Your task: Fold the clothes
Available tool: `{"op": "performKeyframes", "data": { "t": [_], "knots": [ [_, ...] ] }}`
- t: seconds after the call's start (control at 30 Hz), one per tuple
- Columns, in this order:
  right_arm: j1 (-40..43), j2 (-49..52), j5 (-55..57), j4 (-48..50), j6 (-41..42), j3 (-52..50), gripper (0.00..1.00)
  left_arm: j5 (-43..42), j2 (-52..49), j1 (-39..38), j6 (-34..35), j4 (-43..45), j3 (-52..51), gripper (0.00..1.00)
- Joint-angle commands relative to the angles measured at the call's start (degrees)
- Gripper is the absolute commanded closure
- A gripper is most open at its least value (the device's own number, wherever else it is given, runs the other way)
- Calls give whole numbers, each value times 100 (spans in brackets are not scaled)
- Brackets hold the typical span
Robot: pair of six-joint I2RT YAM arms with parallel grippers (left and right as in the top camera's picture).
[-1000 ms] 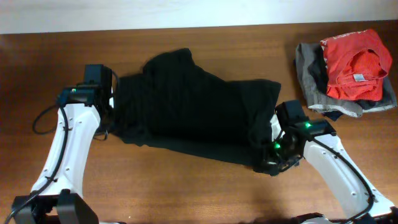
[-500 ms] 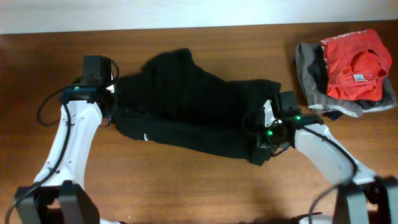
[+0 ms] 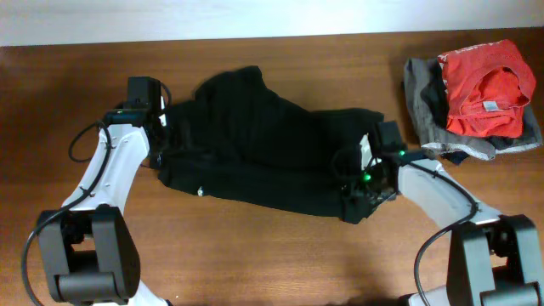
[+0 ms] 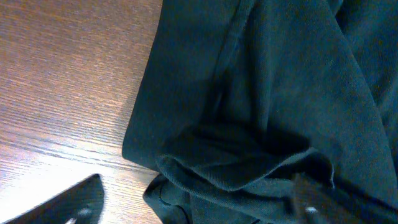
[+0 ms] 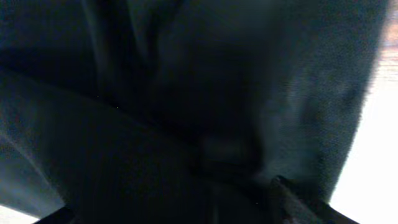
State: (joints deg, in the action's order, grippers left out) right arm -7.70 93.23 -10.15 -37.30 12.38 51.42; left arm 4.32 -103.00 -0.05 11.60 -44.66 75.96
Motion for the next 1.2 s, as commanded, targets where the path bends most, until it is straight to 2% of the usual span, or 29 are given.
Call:
{"op": "performKeyframes", "data": {
  "t": [0.0,0.13,0.27,0.47,0.6,0.83,1.0,1.17],
  "knots": [
    [203,-28,24,-369,-149,761,21,-2,-44,0,-227,15,249,1],
    [299,-28,28,-1051,-323,1729,18,-74,-44,-9,-376,-31,872,1],
    [334,-28,26,-1491,-601,2682,5,-647,-72,-66,-986,31,1731,1],
    [332,-28,31,-1759,-920,3578,5,-896,-573,-304,-1449,-55,3228,1],
    [328,-28,22,-1777,-918,3668,6,-949,-1364,-505,-1766,-120,4203,1],
    [328,-28,7,-2063,-918,3668,7,-953,-2817,-619,-1904,-4,5362,1],
    [326,-28,4,-2111,-916,3668,8,-1405,-3545,-625,-2013,474,5523,1],
    [323,-28,7,-2197,-916,3665,9,-1469,-3877,-629,-2035,804,5523,1]
  ]
}}
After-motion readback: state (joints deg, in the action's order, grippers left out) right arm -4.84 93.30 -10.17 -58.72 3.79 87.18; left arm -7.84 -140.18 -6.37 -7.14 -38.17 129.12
